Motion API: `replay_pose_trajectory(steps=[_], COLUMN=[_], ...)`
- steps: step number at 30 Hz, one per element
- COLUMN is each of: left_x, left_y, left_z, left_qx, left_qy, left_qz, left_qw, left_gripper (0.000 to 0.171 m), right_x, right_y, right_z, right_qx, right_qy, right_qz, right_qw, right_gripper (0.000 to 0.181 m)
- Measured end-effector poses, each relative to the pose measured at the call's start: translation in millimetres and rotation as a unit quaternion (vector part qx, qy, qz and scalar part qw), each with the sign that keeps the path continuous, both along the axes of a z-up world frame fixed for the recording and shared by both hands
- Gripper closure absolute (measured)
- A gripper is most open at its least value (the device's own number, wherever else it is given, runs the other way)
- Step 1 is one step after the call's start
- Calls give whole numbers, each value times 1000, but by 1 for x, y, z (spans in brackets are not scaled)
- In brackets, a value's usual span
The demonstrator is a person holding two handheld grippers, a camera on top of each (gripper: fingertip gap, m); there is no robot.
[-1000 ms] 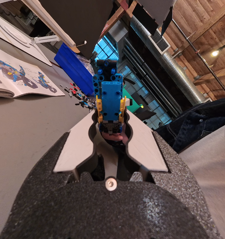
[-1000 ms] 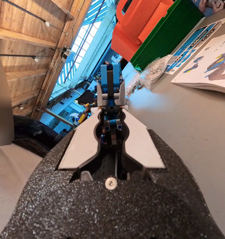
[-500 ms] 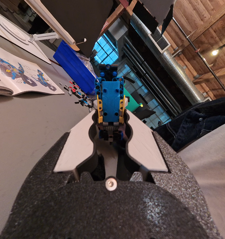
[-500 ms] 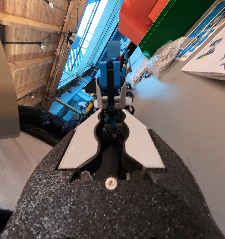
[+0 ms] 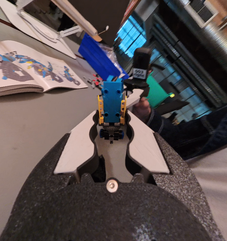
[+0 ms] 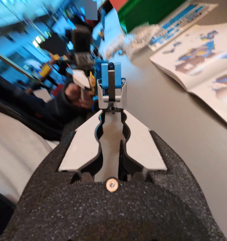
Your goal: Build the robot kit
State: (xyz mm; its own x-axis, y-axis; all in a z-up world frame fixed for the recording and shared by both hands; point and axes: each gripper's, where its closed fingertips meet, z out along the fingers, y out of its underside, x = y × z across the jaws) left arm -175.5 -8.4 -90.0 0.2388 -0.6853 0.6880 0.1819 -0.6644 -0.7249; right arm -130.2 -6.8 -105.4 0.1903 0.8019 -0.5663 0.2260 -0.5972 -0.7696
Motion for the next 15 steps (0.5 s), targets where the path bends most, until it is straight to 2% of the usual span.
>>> replay_pose_trajectory(steps=[3,5,8,12,15], left_x=[6,10,12,12,12], left_y=[-1,-4,-5,-5,-5], left_z=[-16,-19,-24,-25,-26], left_qx=[34,60,80,76,72], left_qy=[84,117,149,149,148], left_qz=[7,6,7,6,4], left_qw=[996,991,986,986,986], left_gripper=[131,131,131,131,131], right_x=[35,56,74,99,102], right_y=[-6,-13,-21,-28,-30], right_z=[-36,-55,-60,-75,-79], right_qx=[95,115,140,140,133], right_qy=[-126,-217,-301,-418,-441], right_qz=[18,42,71,111,123], right_qw=[987,968,941,891,879], right_gripper=[157,157,157,157,157])
